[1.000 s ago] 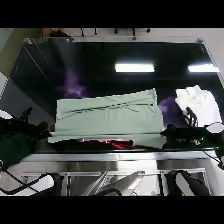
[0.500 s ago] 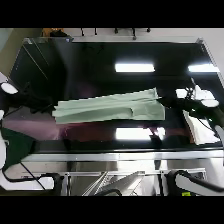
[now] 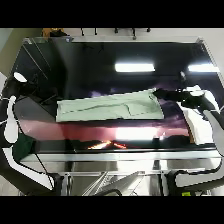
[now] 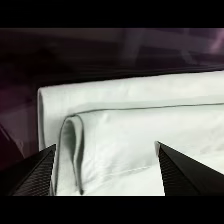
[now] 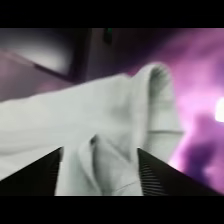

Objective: Fold the shirts.

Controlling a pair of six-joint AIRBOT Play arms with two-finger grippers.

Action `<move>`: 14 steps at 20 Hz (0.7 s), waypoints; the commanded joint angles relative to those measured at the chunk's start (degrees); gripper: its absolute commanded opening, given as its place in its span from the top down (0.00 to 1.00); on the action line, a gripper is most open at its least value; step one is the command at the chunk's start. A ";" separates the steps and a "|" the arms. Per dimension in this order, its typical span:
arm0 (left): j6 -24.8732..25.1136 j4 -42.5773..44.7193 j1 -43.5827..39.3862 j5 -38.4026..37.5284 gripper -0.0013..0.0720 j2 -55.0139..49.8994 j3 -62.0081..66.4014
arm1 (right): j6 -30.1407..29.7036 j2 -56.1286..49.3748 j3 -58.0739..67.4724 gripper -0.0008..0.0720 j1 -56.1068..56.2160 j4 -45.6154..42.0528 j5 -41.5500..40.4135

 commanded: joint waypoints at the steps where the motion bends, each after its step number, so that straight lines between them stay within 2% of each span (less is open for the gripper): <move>1: -0.31 -0.55 0.00 -5.44 0.04 -1.81 8.79 | 3.41 0.57 4.00 0.07 -5.79 -4.81 2.25; 3: -1.81 -0.68 0.00 -7.45 0.04 -1.81 12.55 | 5.16 -1.75 4.00 0.07 -8.09 -4.68 7.13; 9: -2.67 -1.05 -2.93 -10.29 0.04 -1.81 15.21 | 4.87 -12.04 4.24 0.07 -7.43 -2.91 20.46; 14: -2.69 -1.05 -5.86 -10.60 0.04 -1.81 15.19 | 2.05 -13.49 5.03 0.07 -6.36 -1.03 24.26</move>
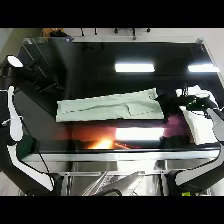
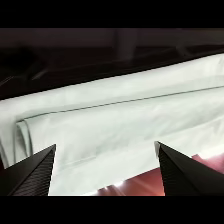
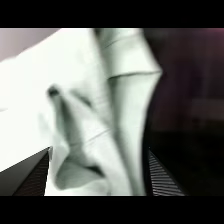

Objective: Fold the shirts.

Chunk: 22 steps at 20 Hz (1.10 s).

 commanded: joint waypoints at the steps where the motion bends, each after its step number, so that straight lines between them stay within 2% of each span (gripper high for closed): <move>1: -0.09 0.00 -2.43 -0.52 0.04 -0.02 0.28 | -1.40 -1.27 1.20 0.07 0.33 1.84 3.96; 7: -0.09 0.02 -8.20 1.29 0.04 -0.02 0.22 | -1.53 -2.10 4.28 0.09 3.52 2.05 3.74; 10: -0.09 0.07 -12.46 3.87 0.05 -0.04 0.17 | -1.53 -3.56 7.21 0.48 6.91 2.05 3.10; 11: -0.09 0.07 -14.27 5.25 0.29 -0.04 -0.33 | -1.53 -3.50 8.63 0.75 8.09 2.03 3.39; 12: -0.07 0.04 -16.00 7.28 0.72 -0.04 -1.38 | -1.42 -3.23 10.95 0.96 9.29 1.73 4.63; 13: -0.09 -0.04 -17.68 9.84 0.96 -0.04 -2.75 | -0.15 -2.51 13.38 0.96 10.34 1.60 6.23; 16: -0.09 0.00 -24.44 21.42 0.96 -0.09 -8.98 | 8.28 2.84 21.68 0.96 12.55 -4.46 9.29; 19: -0.09 -0.94 -32.72 34.10 0.96 -0.98 -13.29 | 16.70 8.55 29.16 0.96 12.41 -6.12 16.96; 22: -0.11 -7.76 -41.16 37.88 0.96 -7.56 -8.41 | 20.65 14.32 33.03 0.96 12.46 -6.34 20.85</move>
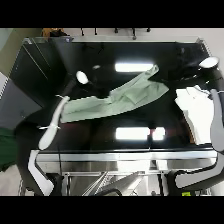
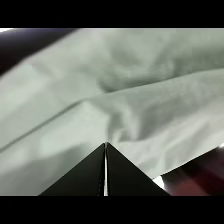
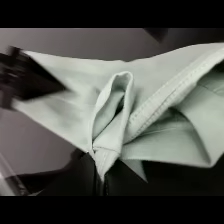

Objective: Fold the shirts.

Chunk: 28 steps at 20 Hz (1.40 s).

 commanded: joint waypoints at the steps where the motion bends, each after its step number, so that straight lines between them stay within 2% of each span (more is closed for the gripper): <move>1: -0.11 -5.38 -9.75 7.93 0.96 -7.23 5.16 | 6.14 6.80 5.09 0.96 0.22 -1.40 4.85; 5: -3.76 -5.86 -14.10 6.08 0.96 -15.50 17.66 | 10.19 9.73 5.29 0.96 0.28 -4.79 8.02; 7: -3.91 -7.54 -13.33 2.43 0.96 -14.67 19.39 | 10.54 9.29 5.27 0.96 0.37 -4.81 10.36; 9: -2.69 -7.34 -10.12 -6.34 0.96 -10.62 19.37 | 10.54 8.68 5.27 0.96 0.57 -4.76 9.57; 12: 0.17 -7.48 -0.92 -21.35 0.96 -0.02 19.37 | 10.56 6.36 5.25 0.96 5.20 -4.76 7.85; 15: 0.13 -7.45 10.01 -28.79 0.96 12.98 19.34 | 10.51 1.95 5.25 0.96 16.59 -4.79 0.20; 17: -0.02 -7.43 16.55 -30.93 0.96 20.72 19.34 | 10.54 -2.73 5.25 0.96 25.90 -4.74 -8.37; 19: -0.02 -7.41 21.22 -32.33 0.96 26.51 19.19 | 9.16 -9.16 5.25 0.96 35.58 -4.76 -20.72; 20: 0.02 -7.39 22.84 -31.98 0.96 29.55 17.35 | 8.57 -12.50 5.25 0.91 39.80 -4.42 -28.33; 21: 0.26 -7.39 23.89 -31.41 0.96 32.22 14.62 | 6.47 -15.85 5.27 0.64 44.04 -2.47 -36.96; 22: 1.27 -7.39 24.63 -31.19 0.96 34.67 11.52 | 3.37 -18.10 5.29 0.45 47.10 0.68 -43.04; 23: 2.19 -7.37 24.68 -30.99 0.96 36.76 8.20 | -0.61 -19.32 5.29 0.31 49.40 2.82 -47.19; 24: 3.08 -7.37 24.65 -29.90 0.96 39.10 4.24 | -1.90 -19.37 5.29 0.27 50.23 2.84 -47.17; 26: 4.35 -7.37 24.65 -26.60 0.96 43.17 -2.75 | -1.92 -17.55 5.29 0.27 49.00 1.44 -41.86; 28: 4.52 -7.34 24.65 -23.41 0.96 46.51 -7.69 | -1.68 -14.75 5.29 0.39 44.81 -1.84 -32.39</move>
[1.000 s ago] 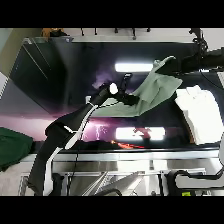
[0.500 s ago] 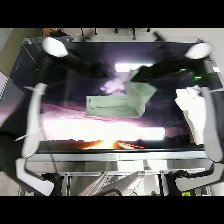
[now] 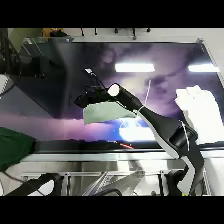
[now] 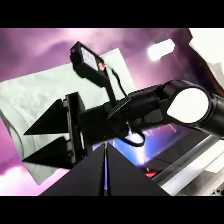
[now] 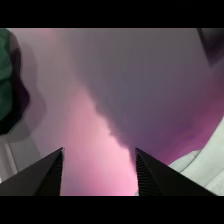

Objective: Fold the shirts.

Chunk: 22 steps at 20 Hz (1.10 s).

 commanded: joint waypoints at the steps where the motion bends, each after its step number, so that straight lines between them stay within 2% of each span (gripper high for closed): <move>1: 1.44 0.02 0.61 5.62 0.96 6.99 -9.51 | 0.33 2.89 0.04 0.39 -4.17 -3.87 9.81; 4: 1.84 0.09 0.61 7.67 0.96 10.49 -12.83 | 8.83 7.91 0.04 0.38 -15.17 -11.34 20.61; 5: 1.84 0.09 0.61 7.65 0.96 11.10 -13.16 | 11.54 9.35 0.04 0.26 -19.63 -14.47 23.17; 6: 1.84 0.09 0.61 7.58 0.96 11.74 -13.55 | 14.32 10.36 0.04 0.10 -23.74 -17.46 25.83; 8: 1.86 0.11 0.61 7.52 0.96 12.90 -14.73 | 18.51 10.86 -0.02 0.09 -31.69 -22.38 33.18; 10: 1.86 0.11 0.61 7.50 0.96 13.90 -16.63 | 19.28 10.51 -2.86 0.09 -37.75 -22.56 37.66; 11: 1.86 0.13 0.61 7.45 0.96 14.36 -17.66 | 19.19 10.51 -6.05 0.07 -39.71 -21.90 37.64; 12: 1.86 0.11 0.61 7.45 0.96 14.86 -18.80 | 18.43 10.51 -9.60 0.01 -40.81 -20.74 37.00; 16: 2.27 0.15 0.61 7.19 0.96 15.98 -22.56 | 13.57 9.42 -22.14 0.01 -40.68 -13.90 26.43; 19: 2.25 0.07 0.61 6.36 0.96 15.80 -22.53 | 11.76 4.42 -23.10 0.01 -38.58 -8.09 25.46; 22: 2.27 0.44 0.61 6.40 0.96 15.80 -22.53 | 6.69 0.28 -23.10 0.01 -35.65 1.46 23.45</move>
